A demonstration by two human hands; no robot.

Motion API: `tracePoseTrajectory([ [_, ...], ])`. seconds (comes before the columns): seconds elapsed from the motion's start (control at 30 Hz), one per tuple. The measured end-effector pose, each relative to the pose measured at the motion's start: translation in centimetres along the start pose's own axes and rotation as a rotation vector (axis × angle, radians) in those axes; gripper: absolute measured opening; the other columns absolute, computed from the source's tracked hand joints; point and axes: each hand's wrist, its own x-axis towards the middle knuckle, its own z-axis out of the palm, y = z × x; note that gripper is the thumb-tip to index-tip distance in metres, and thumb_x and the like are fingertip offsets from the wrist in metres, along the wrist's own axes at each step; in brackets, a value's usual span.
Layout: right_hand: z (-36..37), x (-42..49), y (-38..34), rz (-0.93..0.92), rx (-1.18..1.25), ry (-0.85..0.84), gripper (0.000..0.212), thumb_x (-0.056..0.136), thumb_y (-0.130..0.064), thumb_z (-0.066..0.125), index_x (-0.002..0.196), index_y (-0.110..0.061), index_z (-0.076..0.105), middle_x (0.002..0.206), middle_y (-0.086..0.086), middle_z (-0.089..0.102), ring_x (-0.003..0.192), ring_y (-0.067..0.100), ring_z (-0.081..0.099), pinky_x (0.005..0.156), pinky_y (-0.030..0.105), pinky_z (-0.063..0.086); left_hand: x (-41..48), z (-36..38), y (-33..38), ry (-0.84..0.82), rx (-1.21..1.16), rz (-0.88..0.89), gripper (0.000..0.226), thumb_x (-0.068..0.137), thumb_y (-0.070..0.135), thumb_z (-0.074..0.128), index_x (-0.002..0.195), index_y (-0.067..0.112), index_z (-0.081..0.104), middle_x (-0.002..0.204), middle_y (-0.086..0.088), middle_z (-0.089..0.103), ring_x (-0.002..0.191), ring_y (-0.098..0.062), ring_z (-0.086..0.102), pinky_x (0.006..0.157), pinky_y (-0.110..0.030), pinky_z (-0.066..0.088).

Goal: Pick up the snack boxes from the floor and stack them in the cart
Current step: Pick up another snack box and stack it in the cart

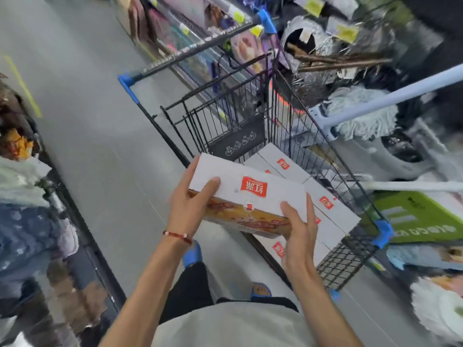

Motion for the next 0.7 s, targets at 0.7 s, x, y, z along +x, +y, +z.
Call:
tracePoseTrajectory([
  [0.7, 6.5, 4.2, 2.6, 0.175, -0.046, 0.189, 0.065, 0.092, -0.061, 0.061, 0.138, -0.076, 0.017, 0.152, -0.031, 0.042, 0.151, 0.008, 0.037, 0.129, 0.044, 0.022, 20.0, 3.6, -0.6, -0.559, 0.244, -0.13, 0.06, 0.093, 0.019, 0.071, 0.148, 0.032, 0.051, 0.132, 0.007, 0.068, 0.121, -0.013, 0.065, 0.1, -0.034, 0.055],
])
